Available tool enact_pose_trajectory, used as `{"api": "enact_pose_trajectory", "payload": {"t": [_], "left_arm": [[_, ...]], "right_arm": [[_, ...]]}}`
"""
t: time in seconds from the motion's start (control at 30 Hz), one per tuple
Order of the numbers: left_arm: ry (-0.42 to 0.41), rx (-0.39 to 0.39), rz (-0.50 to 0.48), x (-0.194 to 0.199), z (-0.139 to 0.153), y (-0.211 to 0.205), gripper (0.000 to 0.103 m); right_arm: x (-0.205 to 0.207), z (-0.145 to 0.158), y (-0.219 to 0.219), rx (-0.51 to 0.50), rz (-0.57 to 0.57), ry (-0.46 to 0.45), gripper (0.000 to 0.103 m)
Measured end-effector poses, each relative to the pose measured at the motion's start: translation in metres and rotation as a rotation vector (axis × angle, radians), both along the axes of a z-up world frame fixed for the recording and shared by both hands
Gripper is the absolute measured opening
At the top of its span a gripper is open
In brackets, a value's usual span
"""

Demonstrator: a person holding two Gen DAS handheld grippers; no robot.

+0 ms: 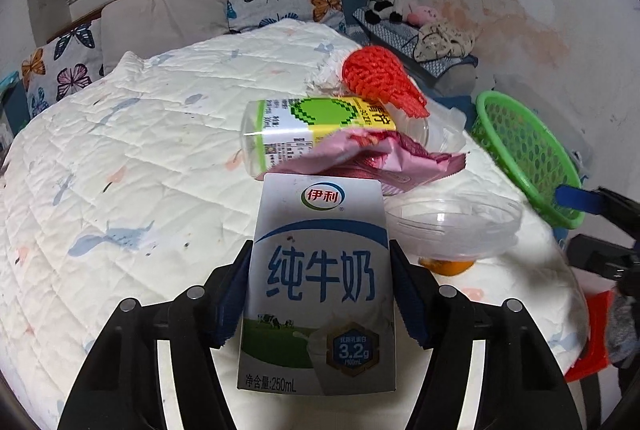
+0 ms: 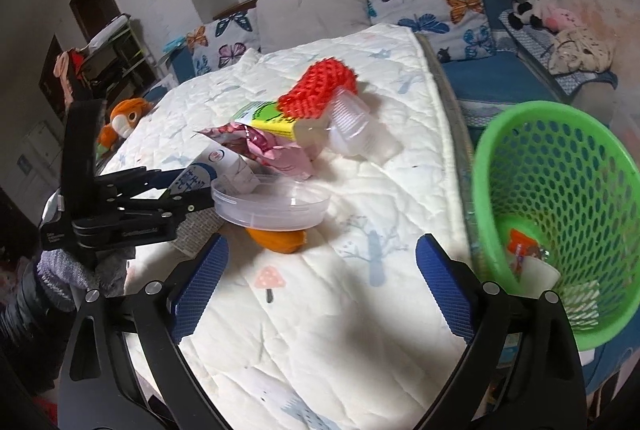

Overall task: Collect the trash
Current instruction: 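Grasp the clear plastic bowl lid with the right tool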

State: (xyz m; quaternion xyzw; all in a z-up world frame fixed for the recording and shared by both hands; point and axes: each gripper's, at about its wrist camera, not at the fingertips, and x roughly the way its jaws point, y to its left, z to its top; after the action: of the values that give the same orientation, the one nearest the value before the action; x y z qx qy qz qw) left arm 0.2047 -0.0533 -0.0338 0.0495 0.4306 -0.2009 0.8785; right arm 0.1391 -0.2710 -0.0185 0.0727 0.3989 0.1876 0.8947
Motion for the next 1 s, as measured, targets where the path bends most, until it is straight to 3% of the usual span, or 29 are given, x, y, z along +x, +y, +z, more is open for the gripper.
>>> {"api": "enact_pose_trajectory", "payload": {"t": [0.3,0.53,1.0], "left_arm": [[-0.032,-0.062,0.074,-0.023,0.016,0.034,0.062],[-0.047,-0.086,0.101,-0.035,0.022,0.052,0.062],[-0.032,-0.106,0.111,-0.037,0.017,0.055,0.062]], "right_arm": [[0.023,-0.007,0.03,0.002,0.063,0.024,0.098],[0.047,-0.017,0.04,0.063,0.076,0.095,0.098],[0.06,-0.024,0.047,0.102,0.079,0.125,0.097]]}}
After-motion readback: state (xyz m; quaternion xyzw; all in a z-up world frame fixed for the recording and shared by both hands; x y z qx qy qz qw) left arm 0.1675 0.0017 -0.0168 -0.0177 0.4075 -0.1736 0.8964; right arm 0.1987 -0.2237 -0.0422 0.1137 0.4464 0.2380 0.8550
